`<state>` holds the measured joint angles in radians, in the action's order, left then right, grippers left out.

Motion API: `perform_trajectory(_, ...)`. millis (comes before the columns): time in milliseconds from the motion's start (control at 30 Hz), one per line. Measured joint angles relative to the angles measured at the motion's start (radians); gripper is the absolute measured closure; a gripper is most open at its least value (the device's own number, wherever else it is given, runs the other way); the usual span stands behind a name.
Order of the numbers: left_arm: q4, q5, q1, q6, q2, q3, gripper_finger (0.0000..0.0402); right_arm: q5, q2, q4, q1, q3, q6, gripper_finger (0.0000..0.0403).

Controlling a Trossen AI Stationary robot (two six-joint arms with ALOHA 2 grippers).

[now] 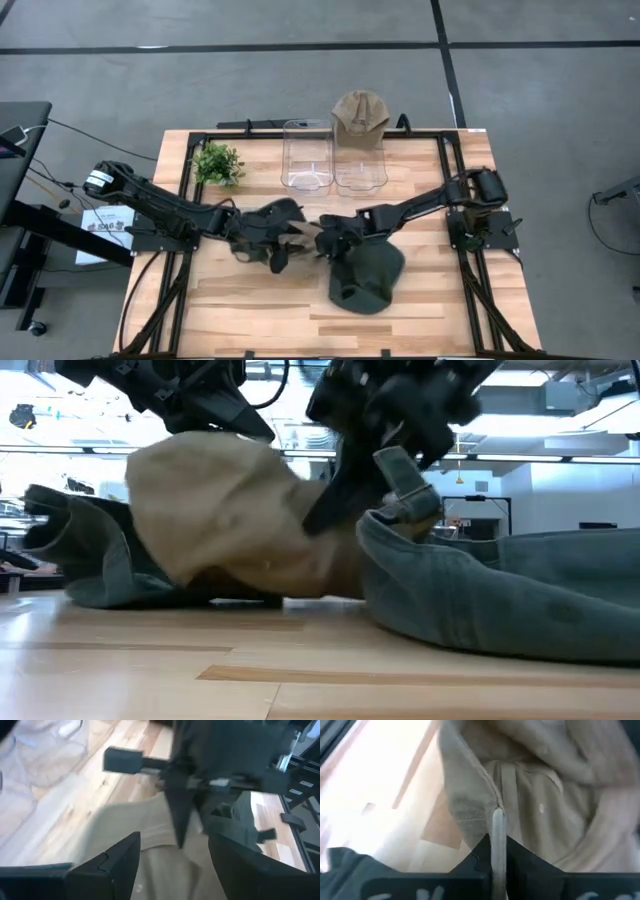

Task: Pick & Place hat
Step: Put the brown cap into the right transparent bin

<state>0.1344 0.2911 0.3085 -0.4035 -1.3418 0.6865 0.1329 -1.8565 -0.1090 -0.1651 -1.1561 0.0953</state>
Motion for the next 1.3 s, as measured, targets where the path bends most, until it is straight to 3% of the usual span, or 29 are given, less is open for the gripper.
perform_trajectory(233,0.017,0.0,-0.011,0.041,0.039,0.0,0.0169,-0.082,0.165,-0.179,-0.043,0.0,-0.002,0.0395)
perform_trajectory(467,0.017,0.01,0.002,0.086,0.098,0.0,0.0169,-0.097,0.311,-0.309,-0.07,0.0,-0.001,0.0399)
perform_trajectory(733,0.016,0.031,0.014,0.086,0.1,0.0,0.0169,-0.221,0.466,-0.47,-0.098,0.0,-0.028,0.04)
perform_trajectory(1133,0.016,0.051,0.014,0.086,0.098,0.0,0.0169,-0.59,0.683,-0.588,-0.109,0.0,-0.1,0.0401)
perform_trajectory(1233,0.021,0.06,0.013,0.086,0.098,0.0,0.0169,-0.796,0.714,-0.564,-0.11,0.0,-0.141,0.0401)
perform_trajectory(1300,0.022,0.068,0.014,0.086,0.098,0.0,0.0169,-1.029,0.74,-0.56,-0.11,0.0,-0.184,0.0401)
